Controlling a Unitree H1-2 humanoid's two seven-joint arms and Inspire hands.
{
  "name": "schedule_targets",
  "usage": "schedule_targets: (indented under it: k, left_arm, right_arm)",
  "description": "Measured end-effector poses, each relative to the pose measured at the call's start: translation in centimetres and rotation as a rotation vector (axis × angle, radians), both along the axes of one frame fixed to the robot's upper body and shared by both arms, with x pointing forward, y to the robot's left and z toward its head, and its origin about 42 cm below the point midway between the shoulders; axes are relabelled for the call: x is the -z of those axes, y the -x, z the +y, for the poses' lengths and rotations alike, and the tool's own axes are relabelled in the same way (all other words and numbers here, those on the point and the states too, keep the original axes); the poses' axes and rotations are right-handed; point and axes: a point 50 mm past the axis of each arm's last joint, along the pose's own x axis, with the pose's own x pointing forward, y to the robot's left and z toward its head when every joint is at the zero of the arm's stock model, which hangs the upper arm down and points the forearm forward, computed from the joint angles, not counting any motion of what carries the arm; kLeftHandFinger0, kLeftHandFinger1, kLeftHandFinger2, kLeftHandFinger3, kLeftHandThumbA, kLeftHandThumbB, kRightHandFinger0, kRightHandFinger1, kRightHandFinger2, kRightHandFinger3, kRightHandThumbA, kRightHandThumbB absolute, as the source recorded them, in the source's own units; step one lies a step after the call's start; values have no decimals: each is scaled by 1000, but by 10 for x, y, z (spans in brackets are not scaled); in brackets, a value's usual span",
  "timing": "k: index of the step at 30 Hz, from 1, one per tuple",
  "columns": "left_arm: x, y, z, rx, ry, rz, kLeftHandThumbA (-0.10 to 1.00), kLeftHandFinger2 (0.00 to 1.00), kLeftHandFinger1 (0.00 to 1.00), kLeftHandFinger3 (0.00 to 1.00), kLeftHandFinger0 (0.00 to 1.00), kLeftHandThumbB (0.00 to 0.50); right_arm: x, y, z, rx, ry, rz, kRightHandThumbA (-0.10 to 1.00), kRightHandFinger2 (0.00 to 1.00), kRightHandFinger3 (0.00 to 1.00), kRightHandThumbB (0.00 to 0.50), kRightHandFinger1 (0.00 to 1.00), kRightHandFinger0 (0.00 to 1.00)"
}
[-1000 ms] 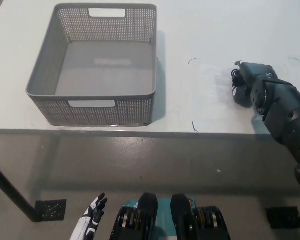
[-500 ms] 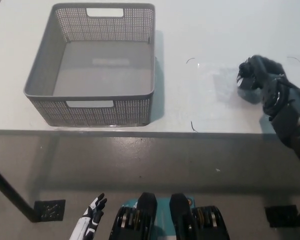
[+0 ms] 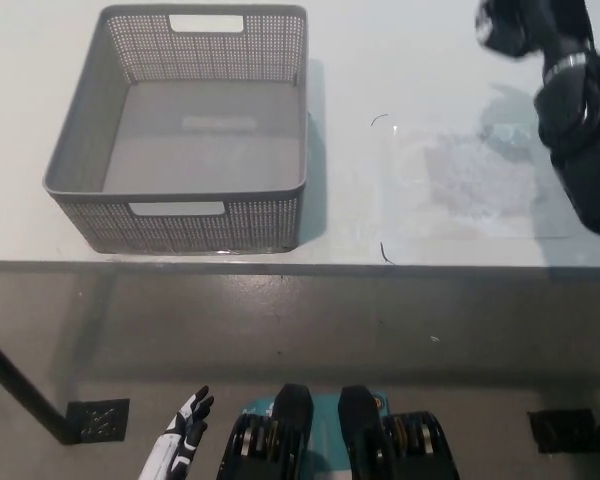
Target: Use the right hand to pick up a webcam and put it into a container on the left side
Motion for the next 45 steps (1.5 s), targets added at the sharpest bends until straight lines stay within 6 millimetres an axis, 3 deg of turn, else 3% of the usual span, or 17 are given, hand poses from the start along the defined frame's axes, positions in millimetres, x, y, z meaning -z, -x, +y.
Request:
schedule_targets:
  k: [5, 11, 16, 21, 22, 23, 25, 27, 29, 32, 35, 40, 45]
  left_arm:
    - [0, -1, 0, 1, 0, 0, 1000, 1000, 1000, 1000, 1000, 500]
    - [0, -2, -2, 9, -1, 1, 1000, 1000, 1000, 1000, 1000, 500]
    - [1, -2, -4, 16, 1, 5, 1000, 1000, 1000, 1000, 1000, 500]
    - [0, -5, -4, 20, 2, 2, 1000, 1000, 1000, 1000, 1000, 500]
    - [0, -6, -4, 21, 4, 1, 1000, 1000, 1000, 1000, 1000, 500]
    - [0, -7, -4, 21, 5, 1, 1000, 1000, 1000, 1000, 1000, 500]
    - [0, -7, -4, 20, 8, 2, 1000, 1000, 1000, 1000, 1000, 500]
    - [1, -7, -4, 20, 10, 4, 1000, 1000, 1000, 1000, 1000, 500]
    - [1, -7, -5, 21, 10, 4, 1000, 1000, 1000, 1000, 1000, 500]
    - [0, -9, -6, 25, 10, 1, 1000, 1000, 1000, 1000, 1000, 497]
    - [-2, -12, -7, 30, 8, -6, 1000, 1000, 1000, 1000, 1000, 500]
    - [-2, -13, -7, 35, 3, -8, 1000, 1000, 1000, 1000, 1000, 500]
    - [-2, -13, -7, 35, 2, -8, 1000, 1000, 1000, 1000, 1000, 494]
  right_arm:
    - [-36, 0, 28, -58, -39, -67, -100, 767, 892, 174, 358, 0]
    - [-68, 7, 99, -196, -77, -115, -100, 784, 896, 181, 355, 0]
    - [-70, 20, 160, -301, -97, -101, -100, 720, 799, 209, 294, 0]
    - [-54, 30, 204, -369, -105, -50, -100, 699, 727, 257, 286, 0]
    - [-49, 31, 210, -376, -107, -35, -100, 664, 622, 277, 270, 0]
    - [-45, 32, 215, -381, -107, -23, -100, 631, 542, 264, 245, 0]
    - [-36, 34, 225, -390, -107, 6, -100, 675, 608, 229, 307, 7]
    - [-27, 36, 233, -402, -106, 32, -100, 668, 611, 224, 300, 0]
    - [-18, 38, 239, -406, -106, 57, -100, 714, 739, 192, 291, 0]
    - [-3, 39, 248, -410, -112, 108, -100, 826, 900, 182, 393, 0]
    - [13, 42, 255, -417, -121, 152, -100, 841, 916, 173, 432, 0]
    - [38, 43, 257, -404, -131, 227, -100, 753, 767, 178, 342, 0]
    - [76, 44, 245, -371, -141, 319, -100, 772, 788, 184, 366, 0]
